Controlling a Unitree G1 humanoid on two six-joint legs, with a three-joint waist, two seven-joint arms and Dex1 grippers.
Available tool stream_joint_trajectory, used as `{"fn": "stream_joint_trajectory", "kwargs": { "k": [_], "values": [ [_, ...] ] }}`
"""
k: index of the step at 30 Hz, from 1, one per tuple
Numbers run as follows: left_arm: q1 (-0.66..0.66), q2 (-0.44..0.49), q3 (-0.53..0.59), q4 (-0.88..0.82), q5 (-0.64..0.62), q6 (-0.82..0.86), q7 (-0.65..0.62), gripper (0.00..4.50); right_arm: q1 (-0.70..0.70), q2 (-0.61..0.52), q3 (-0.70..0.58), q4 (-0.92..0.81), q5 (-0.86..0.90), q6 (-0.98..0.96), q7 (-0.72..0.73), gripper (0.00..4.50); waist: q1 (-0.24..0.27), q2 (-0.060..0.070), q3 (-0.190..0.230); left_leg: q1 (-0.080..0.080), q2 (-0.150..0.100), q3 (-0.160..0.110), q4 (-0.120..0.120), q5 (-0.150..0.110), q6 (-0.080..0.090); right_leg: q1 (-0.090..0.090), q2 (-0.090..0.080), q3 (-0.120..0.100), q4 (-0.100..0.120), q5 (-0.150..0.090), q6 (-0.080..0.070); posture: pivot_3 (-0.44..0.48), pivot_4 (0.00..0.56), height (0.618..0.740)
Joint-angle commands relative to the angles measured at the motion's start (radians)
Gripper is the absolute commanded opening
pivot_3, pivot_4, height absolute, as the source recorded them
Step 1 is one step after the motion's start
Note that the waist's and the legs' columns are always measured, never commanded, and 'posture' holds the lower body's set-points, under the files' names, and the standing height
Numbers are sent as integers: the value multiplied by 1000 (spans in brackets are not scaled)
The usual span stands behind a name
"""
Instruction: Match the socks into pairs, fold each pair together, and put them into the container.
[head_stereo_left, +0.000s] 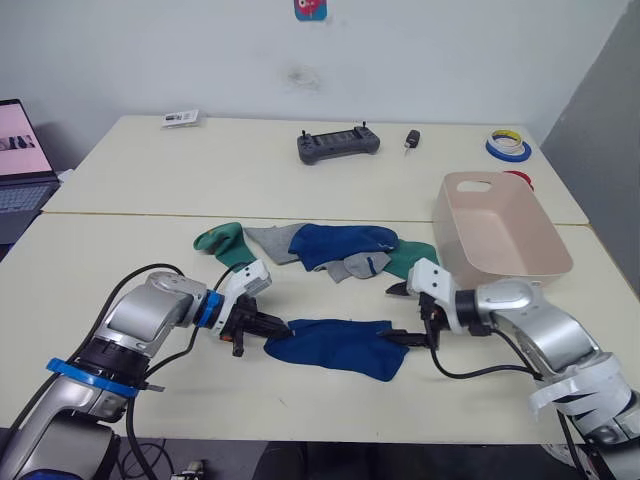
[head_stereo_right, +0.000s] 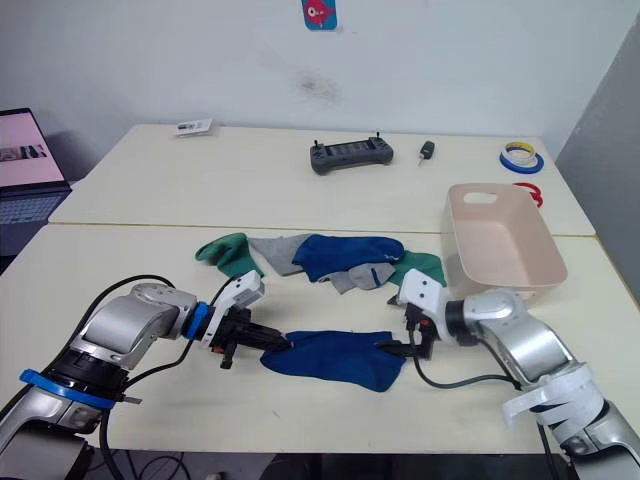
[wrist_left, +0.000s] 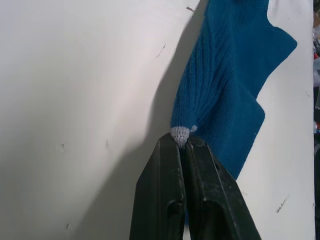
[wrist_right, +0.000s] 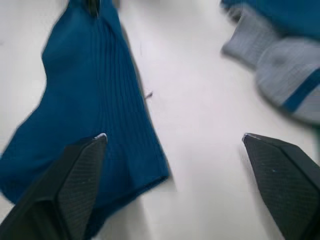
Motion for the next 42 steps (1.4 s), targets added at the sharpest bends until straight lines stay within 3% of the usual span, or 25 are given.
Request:
{"fn": "stream_joint_trajectory", "kwargs": {
  "k": [1,9,17,24,27,34,42],
  "values": [
    [34,32,43,-69,-14,52,37,0,5,-14,-84,-79,69,-55,53,4471,0,0,0,0,0,0,0,0,0,0,0,0,0,0,0,0,150,740],
    [63,20,87,-100,-34,102,120,0,31,-19,-95,-132,72,-63,54,4471,0,0,0,0,0,-1,0,0,0,0,-1,0,0,0,0,0,150,740],
    [52,16,113,-78,-34,25,134,2146,78,-46,-80,-134,20,-119,57,4500,1,0,0,0,0,-1,0,0,0,1,-1,0,0,0,0,0,150,740],
    [106,44,249,-92,-40,-59,192,4361,155,-55,-92,-176,12,-134,48,4500,-1,0,0,0,0,0,0,0,0,0,-1,1,0,0,0,0,150,740],
    [162,38,319,-113,-47,-127,219,4465,173,-56,-101,-190,9,-136,37,4500,-1,0,0,0,1,-1,0,0,0,0,-2,1,0,0,0,0,150,740],
    [407,60,422,-349,-121,-126,221,4465,238,-40,-130,-218,11,-106,-39,4500,1,0,0,0,0,0,-1,0,0,1,-3,1,-1,0,0,0,150,740],
    [454,-57,383,-387,-53,-184,394,4465,303,15,-131,-204,-16,-79,-165,4500,3,0,0,1,0,-1,-1,0,0,2,-3,1,-1,0,0,0,150,740]
  ]
}}
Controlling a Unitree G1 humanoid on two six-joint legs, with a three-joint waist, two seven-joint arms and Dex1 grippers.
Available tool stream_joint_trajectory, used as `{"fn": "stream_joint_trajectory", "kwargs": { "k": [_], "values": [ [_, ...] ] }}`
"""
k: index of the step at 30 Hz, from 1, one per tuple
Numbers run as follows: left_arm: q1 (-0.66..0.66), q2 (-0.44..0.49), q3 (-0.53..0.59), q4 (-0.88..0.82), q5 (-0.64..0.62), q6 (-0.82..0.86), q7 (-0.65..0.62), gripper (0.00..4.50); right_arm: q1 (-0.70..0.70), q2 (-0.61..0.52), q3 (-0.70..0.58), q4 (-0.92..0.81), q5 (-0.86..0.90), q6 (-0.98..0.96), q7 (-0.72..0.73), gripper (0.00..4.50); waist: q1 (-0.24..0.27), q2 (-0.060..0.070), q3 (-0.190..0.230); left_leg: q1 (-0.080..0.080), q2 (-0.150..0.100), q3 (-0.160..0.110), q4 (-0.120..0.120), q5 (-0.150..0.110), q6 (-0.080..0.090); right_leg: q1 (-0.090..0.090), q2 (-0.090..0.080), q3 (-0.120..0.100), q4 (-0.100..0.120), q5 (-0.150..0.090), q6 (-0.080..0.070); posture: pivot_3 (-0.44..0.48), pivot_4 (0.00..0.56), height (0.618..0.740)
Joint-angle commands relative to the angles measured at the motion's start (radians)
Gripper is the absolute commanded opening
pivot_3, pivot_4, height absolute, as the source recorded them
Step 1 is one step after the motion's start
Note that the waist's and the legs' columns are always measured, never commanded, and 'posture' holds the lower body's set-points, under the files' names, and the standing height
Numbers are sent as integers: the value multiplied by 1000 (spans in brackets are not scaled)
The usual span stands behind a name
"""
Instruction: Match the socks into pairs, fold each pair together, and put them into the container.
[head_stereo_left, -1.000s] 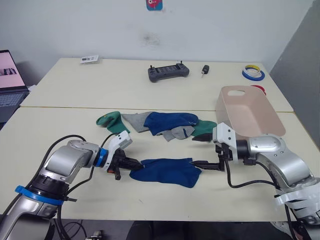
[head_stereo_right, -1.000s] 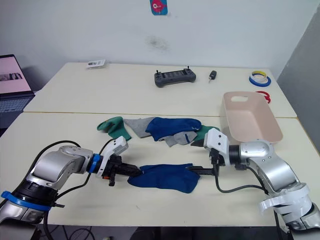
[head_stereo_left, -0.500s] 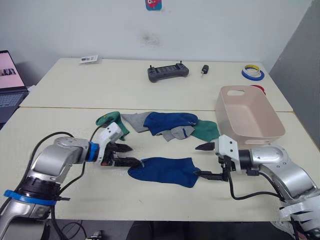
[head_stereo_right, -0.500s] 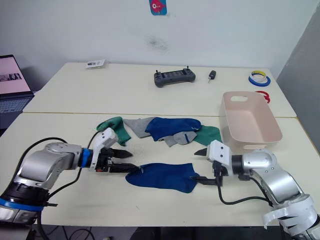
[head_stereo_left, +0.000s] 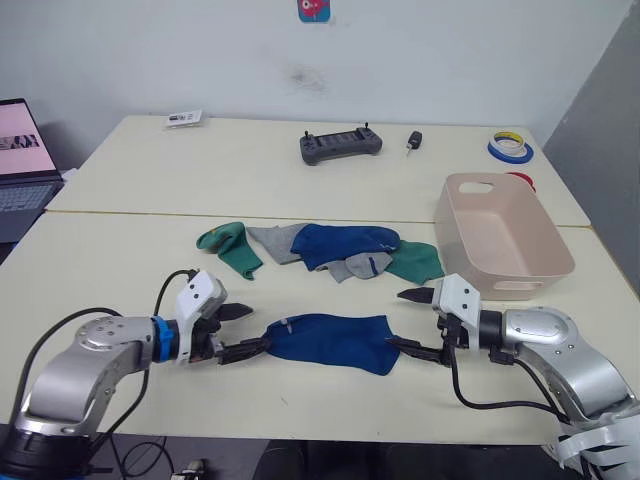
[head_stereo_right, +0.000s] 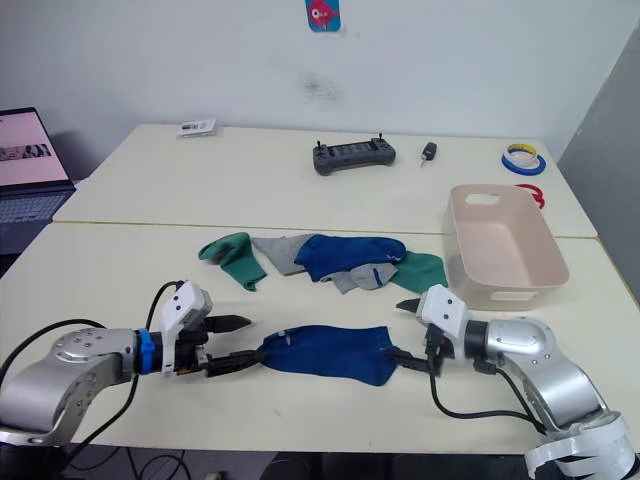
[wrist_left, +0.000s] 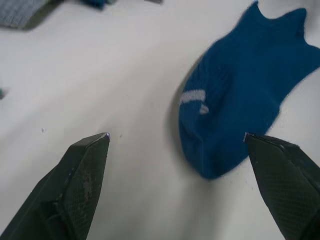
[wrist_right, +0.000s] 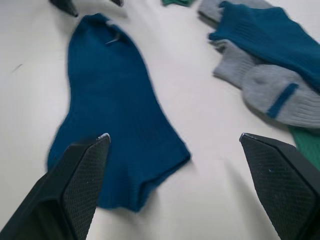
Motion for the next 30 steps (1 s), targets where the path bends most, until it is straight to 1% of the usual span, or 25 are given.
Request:
{"fn": "stream_joint_trajectory", "kwargs": {
  "k": [1,4,5,8,9,12,13,16,17,18,22,23,26,30],
  "values": [
    [-6,-30,-14,-16,28,-42,54,4465,25,3,-13,-19,-17,-4,-31,4500,0,0,0,0,0,0,0,0,0,0,0,0,0,0,0,0,150,740],
    [-10,-54,-38,4,50,-69,78,4465,34,17,-11,-6,-35,-10,-61,4500,0,0,0,0,0,0,0,0,0,0,0,0,0,0,0,0,150,740],
    [-11,-58,-43,11,59,-76,86,4088,35,20,-9,-2,-39,-9,-65,4500,0,0,0,0,0,0,0,0,0,0,0,0,0,0,0,0,150,740],
    [-15,-61,-47,22,62,-87,90,3292,54,18,2,-7,-45,-4,-65,4500,-1,0,0,0,0,0,0,0,0,0,0,0,0,0,0,0,150,740],
    [-15,-61,-47,24,61,-88,89,2940,63,19,5,-17,-43,1,-66,4500,-1,0,0,0,0,0,0,0,0,0,0,0,0,0,0,0,150,740],
    [-14,-61,-49,26,57,-90,83,1948,81,27,16,-39,-38,20,-73,3850,-1,0,0,0,0,0,0,0,0,0,0,0,0,0,0,0,150,740],
    [-12,-60,-50,26,56,-91,81,1637,86,27,21,-43,-36,27,-72,3554,-1,0,0,0,0,0,0,0,0,0,0,0,0,0,0,0,150,740],
    [-7,-55,-53,24,54,-92,72,621,99,21,31,-59,-28,56,-68,2423,-1,0,0,0,0,0,0,0,0,0,0,0,0,0,0,0,150,740],
    [-6,-54,-53,24,53,-92,69,222,102,20,32,-61,-28,61,-69,1975,-1,0,0,0,0,0,0,0,0,0,0,0,0,0,0,0,150,740],
    [-5,-52,-54,24,53,-93,66,6,104,20,32,-62,-29,63,-69,1671,-1,0,0,0,0,0,0,0,0,0,0,0,0,0,0,0,150,740],
    [2,-45,-49,20,42,-88,43,0,100,21,34,-69,-18,65,-52,179,-1,0,0,0,0,0,0,0,0,0,0,0,0,0,0,0,150,740],
    [7,-42,-45,15,37,-87,36,0,99,18,37,-74,-12,66,-41,44,-1,0,0,0,0,0,0,0,0,0,0,0,0,0,0,0,150,740],
    [28,-34,-31,-5,13,-72,14,0,101,10,37,-93,19,73,-8,44,-1,0,0,0,0,0,0,0,0,0,0,0,0,0,0,0,150,740],
    [73,-16,-2,-67,-61,-23,-16,0,108,-11,8,-134,81,112,31,44,-1,0,0,0,0,0,0,0,0,0,0,0,0,0,0,0,150,740]
  ]
}}
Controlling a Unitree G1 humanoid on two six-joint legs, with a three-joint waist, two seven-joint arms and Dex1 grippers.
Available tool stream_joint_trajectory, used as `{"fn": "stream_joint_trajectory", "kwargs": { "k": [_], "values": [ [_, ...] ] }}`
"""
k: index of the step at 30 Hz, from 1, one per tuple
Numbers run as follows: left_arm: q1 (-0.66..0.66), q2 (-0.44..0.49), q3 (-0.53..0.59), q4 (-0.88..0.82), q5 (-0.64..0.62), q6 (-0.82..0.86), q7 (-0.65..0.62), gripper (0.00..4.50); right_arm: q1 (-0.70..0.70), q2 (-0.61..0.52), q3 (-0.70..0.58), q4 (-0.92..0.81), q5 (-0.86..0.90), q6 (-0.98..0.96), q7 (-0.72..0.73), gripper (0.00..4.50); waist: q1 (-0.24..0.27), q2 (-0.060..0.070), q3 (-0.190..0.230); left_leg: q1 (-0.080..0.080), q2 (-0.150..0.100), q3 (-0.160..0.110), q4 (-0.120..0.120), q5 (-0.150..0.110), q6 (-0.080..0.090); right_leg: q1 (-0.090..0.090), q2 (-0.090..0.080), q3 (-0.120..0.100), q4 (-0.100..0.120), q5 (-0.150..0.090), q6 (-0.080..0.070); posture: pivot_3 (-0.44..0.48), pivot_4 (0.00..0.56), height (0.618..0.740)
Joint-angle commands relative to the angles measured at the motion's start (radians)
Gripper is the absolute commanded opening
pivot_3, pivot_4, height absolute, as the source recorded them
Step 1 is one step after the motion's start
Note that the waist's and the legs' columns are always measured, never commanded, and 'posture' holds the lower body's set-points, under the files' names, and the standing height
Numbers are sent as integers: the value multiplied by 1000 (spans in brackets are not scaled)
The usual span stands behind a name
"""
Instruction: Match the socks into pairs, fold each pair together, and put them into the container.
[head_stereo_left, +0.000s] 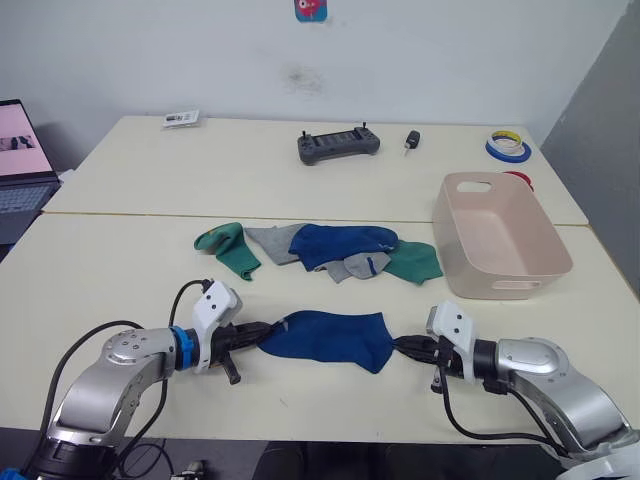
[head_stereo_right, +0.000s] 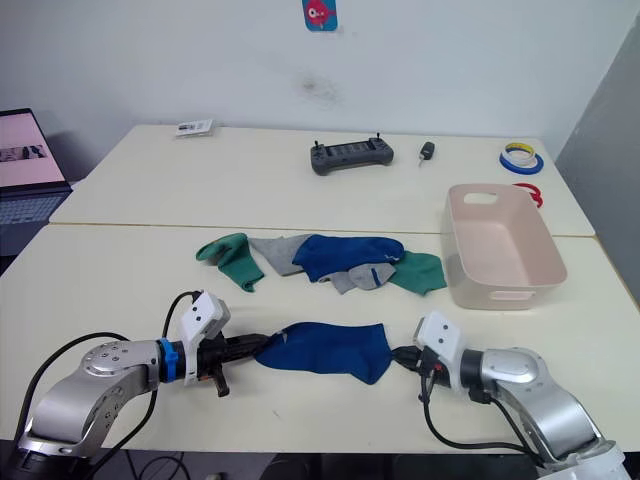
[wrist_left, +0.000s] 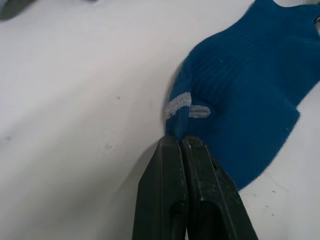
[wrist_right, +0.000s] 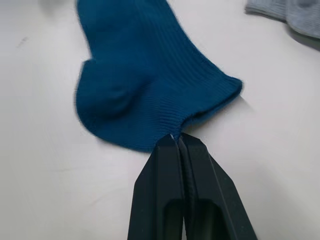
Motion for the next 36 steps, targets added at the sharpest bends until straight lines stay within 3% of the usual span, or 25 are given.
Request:
{"fn": "stream_joint_trajectory", "kwargs": {
  "k": [1,11,25,36],
  "values": [
    [46,32,51,-100,-87,52,-36,0,3,-40,-40,-77,76,40,46,44,0,0,0,0,0,0,0,0,0,0,0,0,0,0,0,0,150,740],
    [161,58,137,-251,-290,221,-15,0,67,-205,-173,-122,214,104,152,44,0,0,0,1,0,0,0,0,0,1,0,0,-1,0,0,0,150,740],
    [166,70,57,-175,-213,211,44,0,63,-235,-60,-13,47,-30,154,44,0,0,0,1,0,0,0,0,0,1,0,0,-1,0,0,0,150,740],
    [158,44,17,-201,-156,132,78,0,75,-248,-62,-35,75,30,157,44,1,0,0,1,0,0,0,0,0,1,0,0,-1,0,0,0,150,740]
  ]
}}
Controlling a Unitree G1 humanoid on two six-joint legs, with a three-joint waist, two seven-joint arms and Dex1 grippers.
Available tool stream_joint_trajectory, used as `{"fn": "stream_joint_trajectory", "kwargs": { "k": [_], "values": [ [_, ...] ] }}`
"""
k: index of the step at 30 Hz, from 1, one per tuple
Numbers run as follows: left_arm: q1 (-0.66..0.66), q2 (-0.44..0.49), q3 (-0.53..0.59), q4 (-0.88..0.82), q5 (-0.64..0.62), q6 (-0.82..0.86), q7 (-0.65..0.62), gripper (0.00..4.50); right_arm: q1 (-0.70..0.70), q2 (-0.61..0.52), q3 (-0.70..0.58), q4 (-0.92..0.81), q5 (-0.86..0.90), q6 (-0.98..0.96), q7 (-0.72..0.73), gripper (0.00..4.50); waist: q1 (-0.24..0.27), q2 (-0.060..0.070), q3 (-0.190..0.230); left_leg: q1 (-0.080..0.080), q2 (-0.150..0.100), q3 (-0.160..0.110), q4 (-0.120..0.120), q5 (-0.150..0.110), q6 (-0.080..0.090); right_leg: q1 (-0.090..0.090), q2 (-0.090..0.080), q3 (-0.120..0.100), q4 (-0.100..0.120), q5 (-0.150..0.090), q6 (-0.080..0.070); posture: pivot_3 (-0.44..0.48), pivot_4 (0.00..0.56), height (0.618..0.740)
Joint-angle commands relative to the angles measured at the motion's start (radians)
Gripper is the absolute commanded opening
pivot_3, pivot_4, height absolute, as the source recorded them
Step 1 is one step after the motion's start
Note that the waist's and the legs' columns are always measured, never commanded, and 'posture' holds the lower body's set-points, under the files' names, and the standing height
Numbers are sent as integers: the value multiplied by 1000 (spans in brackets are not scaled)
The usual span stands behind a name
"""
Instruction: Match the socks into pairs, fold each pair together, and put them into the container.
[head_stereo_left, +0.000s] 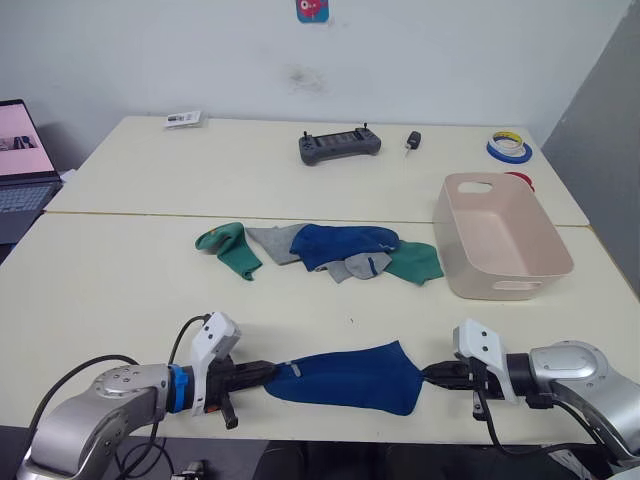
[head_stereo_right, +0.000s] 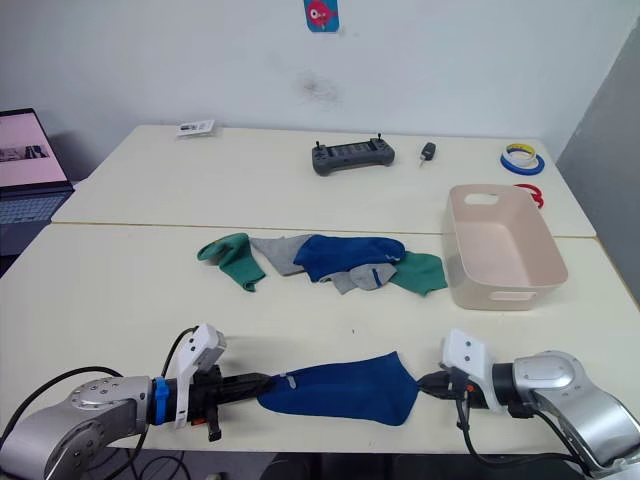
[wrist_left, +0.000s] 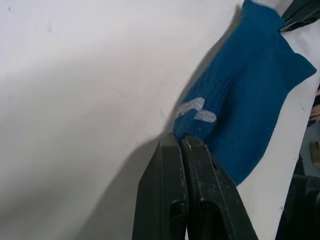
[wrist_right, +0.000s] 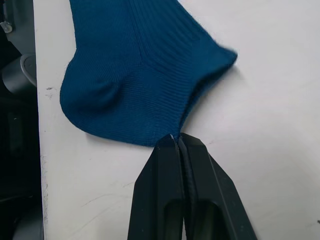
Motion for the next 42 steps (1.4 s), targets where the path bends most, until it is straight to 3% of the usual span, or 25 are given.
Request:
{"fn": "stream_joint_trajectory", "kwargs": {
  "k": [1,4,14,17,20,24,34,42],
  "values": [
    [-6,12,-9,-24,21,-27,0,0,5,-18,-22,-32,18,24,8,233,0,0,0,0,0,0,0,0,0,0,0,0,0,0,0,0,150,740],
    [-3,31,-15,-26,27,-34,-24,595,0,-15,-35,-28,32,32,3,1018,0,0,0,0,0,0,0,0,0,0,0,0,0,0,0,0,150,740],
    [74,66,83,-20,76,-168,-61,3689,-18,-60,-166,-29,62,-21,30,4457,0,0,0,0,0,0,0,0,0,0,0,0,0,0,0,0,150,740],
    [106,64,150,-12,68,-191,-61,4489,-80,-52,-191,-39,86,-26,26,4500,-3,0,0,0,1,1,0,0,0,-1,0,1,0,0,0,0,150,740],
    [101,57,201,6,64,-213,-58,4489,-142,-37,-199,-59,116,-13,18,4500,-1,0,0,0,0,0,0,0,0,0,0,0,0,0,0,0,150,740],
    [-15,31,229,50,55,-232,-22,4489,-240,-5,-189,-80,141,21,-22,4500,4,0,0,0,0,0,0,0,0,0,0,-1,0,0,0,0,150,740],
    [-387,-25,80,213,110,-219,16,4489,-393,70,-150,-97,74,59,-179,4500,1,0,1,-1,0,0,0,0,0,-1,0,-1,0,0,0,0,150,740],
    [-451,-73,14,257,170,-271,40,4489,-377,93,-100,-118,-25,33,-251,4500,-1,0,1,-1,0,1,0,0,0,-2,0,0,1,0,0,0,150,740]
  ]
}}
